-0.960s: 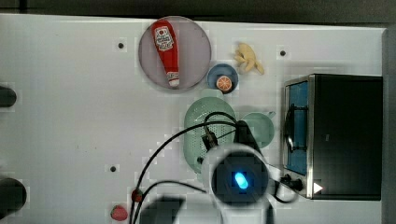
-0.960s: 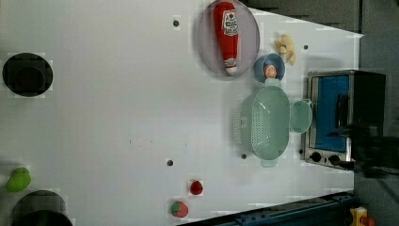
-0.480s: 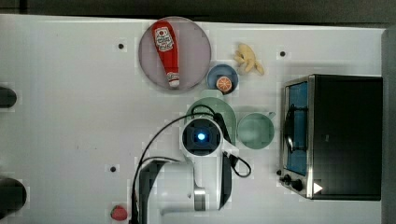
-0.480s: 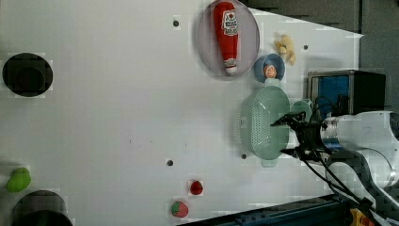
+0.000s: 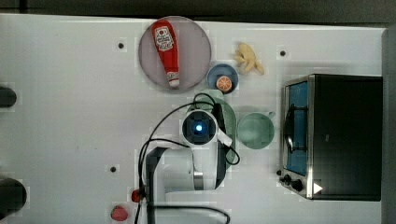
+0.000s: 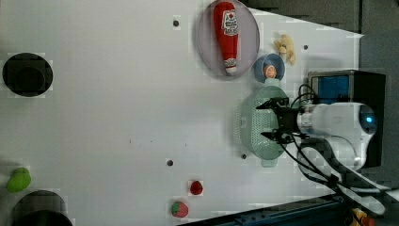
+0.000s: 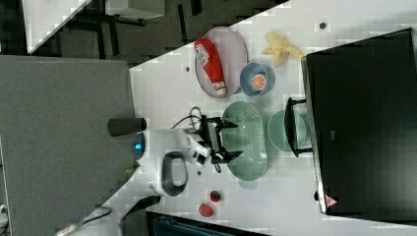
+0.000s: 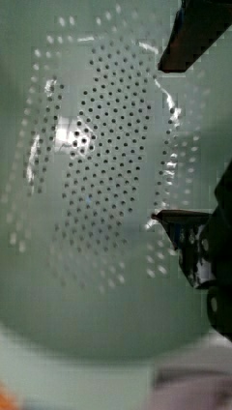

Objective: Drag strainer right to left.

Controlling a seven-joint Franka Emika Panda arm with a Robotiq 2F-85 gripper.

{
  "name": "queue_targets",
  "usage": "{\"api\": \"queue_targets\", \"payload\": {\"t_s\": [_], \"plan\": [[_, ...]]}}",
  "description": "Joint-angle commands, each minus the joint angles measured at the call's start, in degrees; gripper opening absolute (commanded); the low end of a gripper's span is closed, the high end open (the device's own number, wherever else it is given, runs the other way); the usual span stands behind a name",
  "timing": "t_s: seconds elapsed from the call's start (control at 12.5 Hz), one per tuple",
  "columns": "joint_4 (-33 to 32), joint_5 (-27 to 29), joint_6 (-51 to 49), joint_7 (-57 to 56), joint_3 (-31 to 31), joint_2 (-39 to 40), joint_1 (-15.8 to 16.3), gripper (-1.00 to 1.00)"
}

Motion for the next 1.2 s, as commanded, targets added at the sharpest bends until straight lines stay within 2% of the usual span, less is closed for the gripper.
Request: {"api": "queue_targets", "payload": {"t_s": [0.08, 0.24, 0.8, 1.2], "plan": [[-1.36, -0.45, 5.61, 9.39, 0.97, 2.32, 0.24, 1.00], [-1.34, -0.44, 8.94, 9.36, 1.45, 4.26, 0.89, 1.00], [-0.22, -0.25, 9.34, 9.97, 1.90, 6.61, 4.64, 1.00], [1.97, -0.12, 9.19, 19.18, 2.66, 7.96, 9.11, 1.00]]}}
